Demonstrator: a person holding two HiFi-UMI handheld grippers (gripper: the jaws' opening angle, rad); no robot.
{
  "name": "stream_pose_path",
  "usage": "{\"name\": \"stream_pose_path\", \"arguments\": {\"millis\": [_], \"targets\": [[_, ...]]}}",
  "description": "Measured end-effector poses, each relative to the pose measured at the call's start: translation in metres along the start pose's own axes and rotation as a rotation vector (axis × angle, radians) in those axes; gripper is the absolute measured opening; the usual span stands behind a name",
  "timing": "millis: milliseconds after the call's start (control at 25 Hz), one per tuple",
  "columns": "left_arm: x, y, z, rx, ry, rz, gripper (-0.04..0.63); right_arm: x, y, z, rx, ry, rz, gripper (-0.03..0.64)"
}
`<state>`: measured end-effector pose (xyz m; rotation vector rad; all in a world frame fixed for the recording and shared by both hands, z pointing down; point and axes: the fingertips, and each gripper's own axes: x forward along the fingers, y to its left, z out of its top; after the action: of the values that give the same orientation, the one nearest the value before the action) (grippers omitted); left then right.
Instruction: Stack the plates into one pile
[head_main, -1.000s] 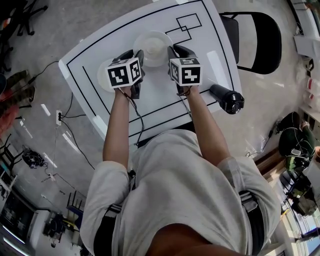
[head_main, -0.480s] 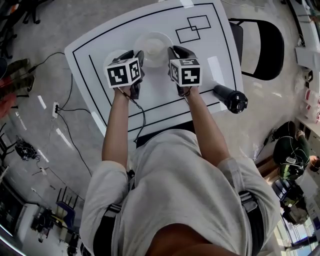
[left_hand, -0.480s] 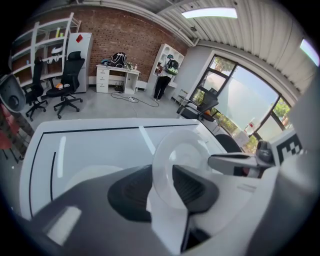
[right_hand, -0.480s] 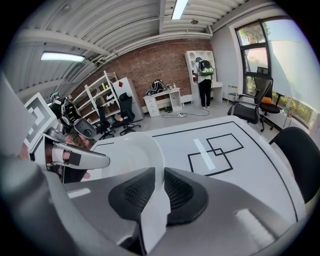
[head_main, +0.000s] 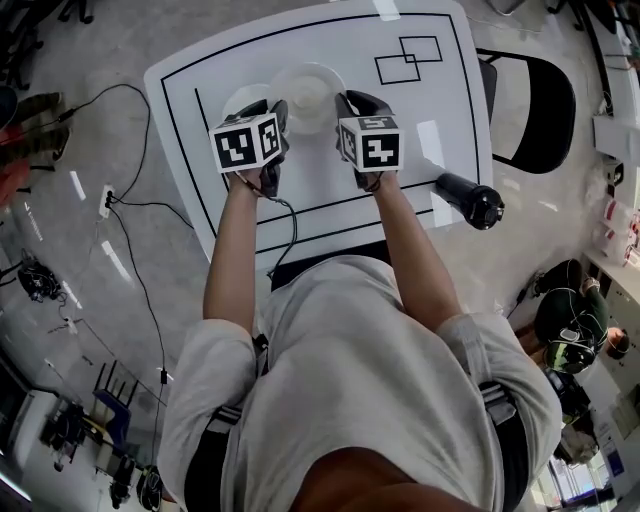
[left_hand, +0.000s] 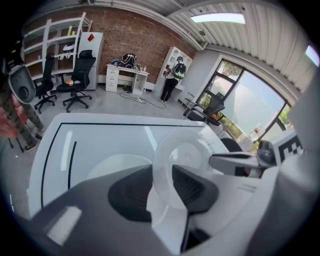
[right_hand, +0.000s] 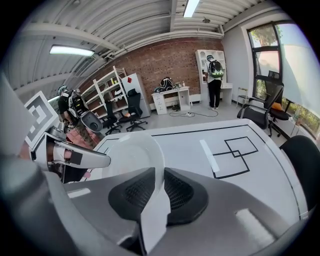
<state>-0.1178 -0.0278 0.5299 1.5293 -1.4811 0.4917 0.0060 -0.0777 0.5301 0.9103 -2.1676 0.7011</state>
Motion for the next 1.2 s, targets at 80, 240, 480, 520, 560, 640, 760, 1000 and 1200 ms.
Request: {"name": "stream_pose_path", "arguments": {"millis": [80,240,480,520,560,640,760,1000,1200], "targets": [[-0.004,0.007,-0.003,-0.014,-0.005,0.003,0.114,0.002,0.008,0.000,-0.014,0.006,0.006,0.060],[-0.014,0.023,-0.007,-0.044,-0.017,0.017,0.114,0.006,0.026,-0.002,-0.067,0.027,0.024,0.060],[-0.028,0.038,-0.013,-0.077,-0.025,0.023,0.114,0.006,0.048,-0.001,-0.116,0.047,0.035,0.060],[-0.030,0.041,-0.014,-0.080,-0.023,0.024,0.114,0.006,0.051,-0.001,-0.123,0.050,0.038,0.060],[-0.031,0.043,-0.014,-0.082,-0.023,0.024,0.114,0.007,0.054,-0.001,-0.129,0.052,0.040,0.060],[-0.033,0.047,-0.013,-0.085,-0.029,0.026,0.109,0.010,0.057,0.001,-0.137,0.053,0.043,0.060],[-0.036,0.054,-0.013,-0.093,-0.035,0.032,0.107,0.013,0.063,0.002,-0.149,0.055,0.047,0.060],[-0.045,0.069,-0.022,-0.118,-0.034,0.042,0.109,0.019,0.081,0.002,-0.171,0.065,0.065,0.060],[-0.052,0.083,-0.030,-0.141,-0.037,0.060,0.109,0.025,0.096,-0.004,-0.184,0.077,0.087,0.060]]}}
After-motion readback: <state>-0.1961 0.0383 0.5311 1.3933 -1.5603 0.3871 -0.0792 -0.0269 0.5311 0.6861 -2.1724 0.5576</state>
